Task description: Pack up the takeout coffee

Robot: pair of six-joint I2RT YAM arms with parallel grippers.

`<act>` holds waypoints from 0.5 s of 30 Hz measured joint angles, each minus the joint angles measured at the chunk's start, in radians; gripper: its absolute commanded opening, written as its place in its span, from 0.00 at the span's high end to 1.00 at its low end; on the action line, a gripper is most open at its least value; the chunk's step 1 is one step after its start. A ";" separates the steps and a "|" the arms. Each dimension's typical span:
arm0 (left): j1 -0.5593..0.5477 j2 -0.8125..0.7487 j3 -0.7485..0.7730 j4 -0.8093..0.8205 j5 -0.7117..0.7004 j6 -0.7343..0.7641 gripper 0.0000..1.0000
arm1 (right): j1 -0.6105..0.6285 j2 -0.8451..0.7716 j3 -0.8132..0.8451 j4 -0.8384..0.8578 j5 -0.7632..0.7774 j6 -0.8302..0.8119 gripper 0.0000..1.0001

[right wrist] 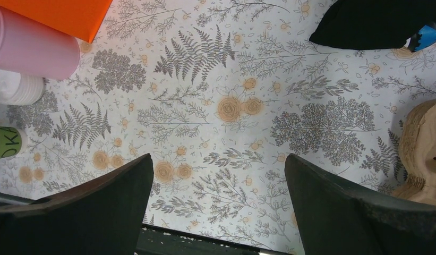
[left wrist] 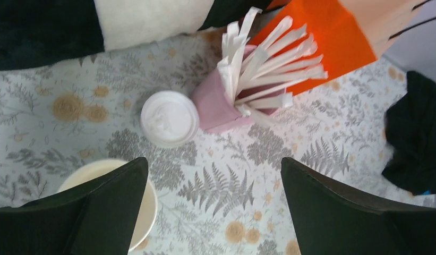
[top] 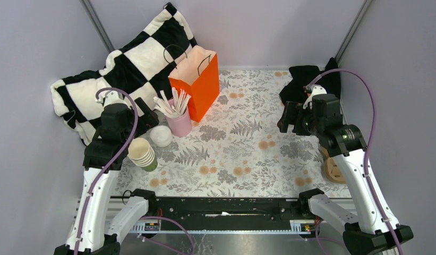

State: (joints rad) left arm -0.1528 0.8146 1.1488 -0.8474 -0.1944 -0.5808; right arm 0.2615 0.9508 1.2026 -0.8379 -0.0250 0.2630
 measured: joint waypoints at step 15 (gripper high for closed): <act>0.000 0.205 0.077 -0.333 -0.010 -0.034 0.25 | 0.000 0.051 0.000 -0.003 -0.019 -0.001 0.00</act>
State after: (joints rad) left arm -0.1528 1.0195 1.2259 -1.1809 -0.2039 -0.6151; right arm 0.2615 1.0019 1.2030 -0.8406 -0.0437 0.2619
